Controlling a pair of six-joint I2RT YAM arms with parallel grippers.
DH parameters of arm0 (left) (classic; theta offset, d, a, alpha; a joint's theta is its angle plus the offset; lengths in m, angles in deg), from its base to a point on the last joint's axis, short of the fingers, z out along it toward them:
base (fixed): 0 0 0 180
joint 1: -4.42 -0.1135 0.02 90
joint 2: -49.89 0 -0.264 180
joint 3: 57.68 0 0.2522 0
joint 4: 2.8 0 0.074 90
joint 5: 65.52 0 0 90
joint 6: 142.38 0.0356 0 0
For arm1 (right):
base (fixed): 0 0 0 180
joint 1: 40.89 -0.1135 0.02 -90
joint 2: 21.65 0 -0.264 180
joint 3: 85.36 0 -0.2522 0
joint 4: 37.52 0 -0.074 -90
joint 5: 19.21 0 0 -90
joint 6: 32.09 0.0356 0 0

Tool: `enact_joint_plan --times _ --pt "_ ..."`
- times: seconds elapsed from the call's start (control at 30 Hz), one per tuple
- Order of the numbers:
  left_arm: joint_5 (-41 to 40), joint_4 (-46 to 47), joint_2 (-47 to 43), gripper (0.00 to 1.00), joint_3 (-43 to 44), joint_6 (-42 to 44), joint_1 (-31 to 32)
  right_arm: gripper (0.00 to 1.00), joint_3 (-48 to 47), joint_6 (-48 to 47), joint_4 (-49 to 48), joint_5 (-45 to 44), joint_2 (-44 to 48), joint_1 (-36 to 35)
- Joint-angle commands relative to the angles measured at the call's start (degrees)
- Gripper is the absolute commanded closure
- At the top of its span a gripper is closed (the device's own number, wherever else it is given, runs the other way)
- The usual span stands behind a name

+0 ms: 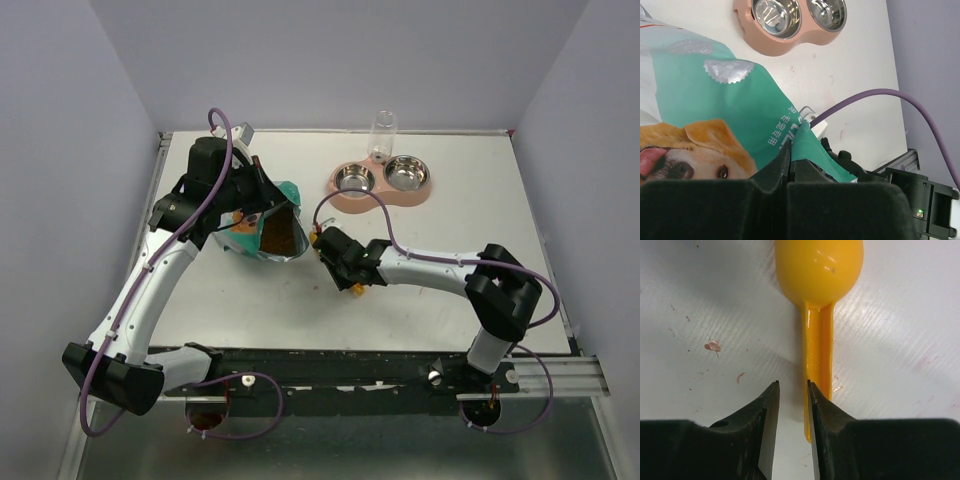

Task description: Serve the pet food

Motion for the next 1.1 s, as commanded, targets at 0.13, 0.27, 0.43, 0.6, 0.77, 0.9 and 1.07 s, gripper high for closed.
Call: enact_joint_plan --times 0.13,0.27,0.43,0.6,0.77,0.9,1.07 --pt "-1.1 -0.1 -0.5 1.0 -0.3 0.1 -1.1 0.64 3.4 0.0 -1.6 -1.2 -2.3 0.7" --pt "-1.1 -0.3 -0.5 1.0 -0.3 0.2 -1.1 0.69 5.5 0.7 -3.4 -0.9 -3.3 1.1" --pt "-1.0 -0.5 -0.5 1.0 -0.3 -0.1 -1.1 0.98 6.6 2.6 -5.4 -0.5 -2.7 1.4" --pt "-1.4 -1.5 -0.5 1.0 0.3 -0.1 -1.2 0.99 12.2 4.5 -16.4 28.7 6.3 9.2" --pt "-1.5 -2.0 -0.4 1.0 0.7 -0.5 -1.3 0.99 17.1 15.0 -33.9 63.4 6.0 20.0" --pt "-1.5 -2.4 0.1 1.0 1.8 -0.6 -1.3 0.99 23.3 29.6 -56.0 79.4 0.9 24.1" --pt "-2.1 -3.1 0.2 1.0 2.3 -0.1 -1.3 0.99 27.8 39.6 -72.8 83.0 -5.8 27.3"
